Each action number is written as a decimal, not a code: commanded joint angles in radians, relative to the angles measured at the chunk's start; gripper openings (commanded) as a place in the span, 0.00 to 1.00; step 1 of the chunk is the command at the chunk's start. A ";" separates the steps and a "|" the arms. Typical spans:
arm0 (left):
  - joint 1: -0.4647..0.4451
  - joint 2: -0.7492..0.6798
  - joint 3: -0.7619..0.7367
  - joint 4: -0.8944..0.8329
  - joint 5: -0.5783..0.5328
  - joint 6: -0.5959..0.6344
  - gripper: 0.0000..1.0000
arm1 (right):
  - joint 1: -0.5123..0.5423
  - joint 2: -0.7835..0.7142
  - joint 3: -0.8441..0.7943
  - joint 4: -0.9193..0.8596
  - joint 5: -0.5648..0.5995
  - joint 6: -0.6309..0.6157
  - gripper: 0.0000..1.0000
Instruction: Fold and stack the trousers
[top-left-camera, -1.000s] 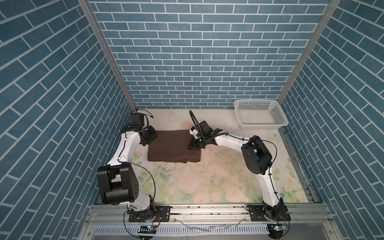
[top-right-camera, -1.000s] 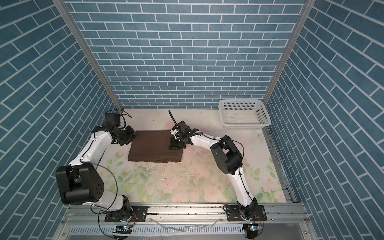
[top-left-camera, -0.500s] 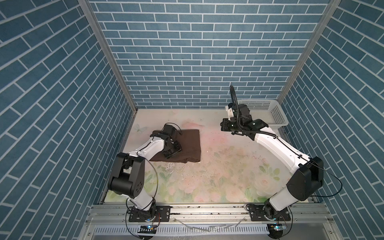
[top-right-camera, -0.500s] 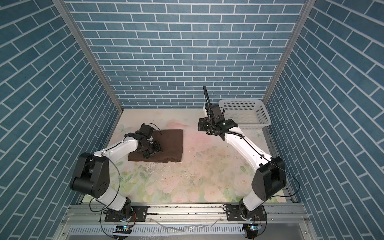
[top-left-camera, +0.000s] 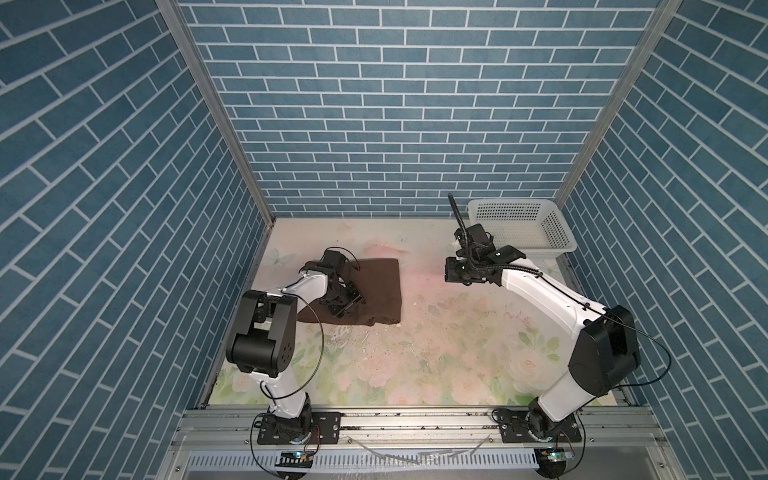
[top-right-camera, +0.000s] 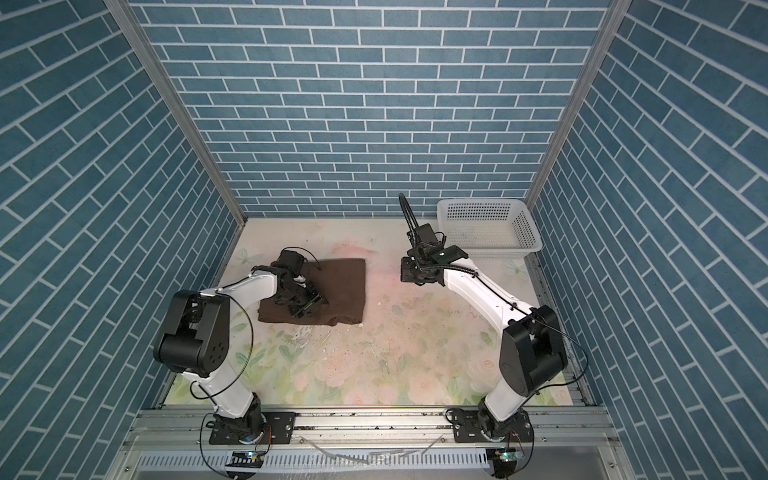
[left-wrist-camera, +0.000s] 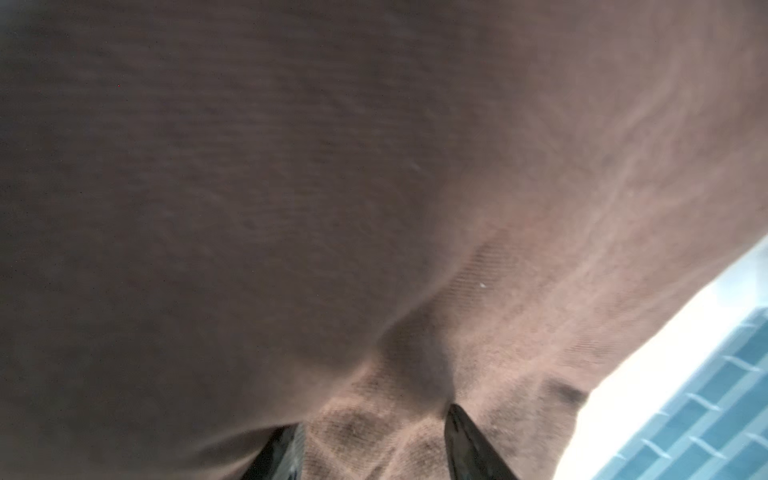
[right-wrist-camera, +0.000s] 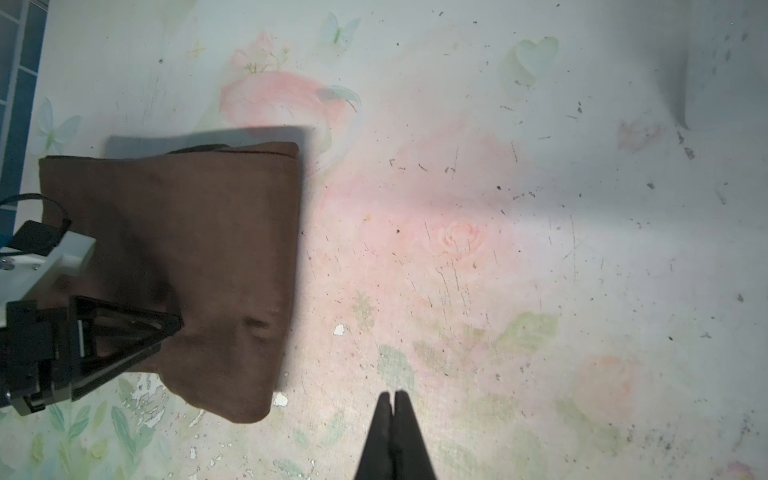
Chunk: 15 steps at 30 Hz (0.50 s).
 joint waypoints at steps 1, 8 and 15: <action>0.124 0.118 -0.029 0.150 -0.132 0.010 0.55 | -0.006 0.015 0.017 -0.050 0.034 -0.002 0.00; 0.236 0.200 0.099 0.159 -0.140 0.006 0.55 | -0.011 0.014 0.033 -0.099 0.060 -0.007 0.00; 0.284 0.265 0.229 0.177 -0.163 -0.023 0.55 | -0.013 -0.022 0.005 -0.126 0.099 -0.014 0.00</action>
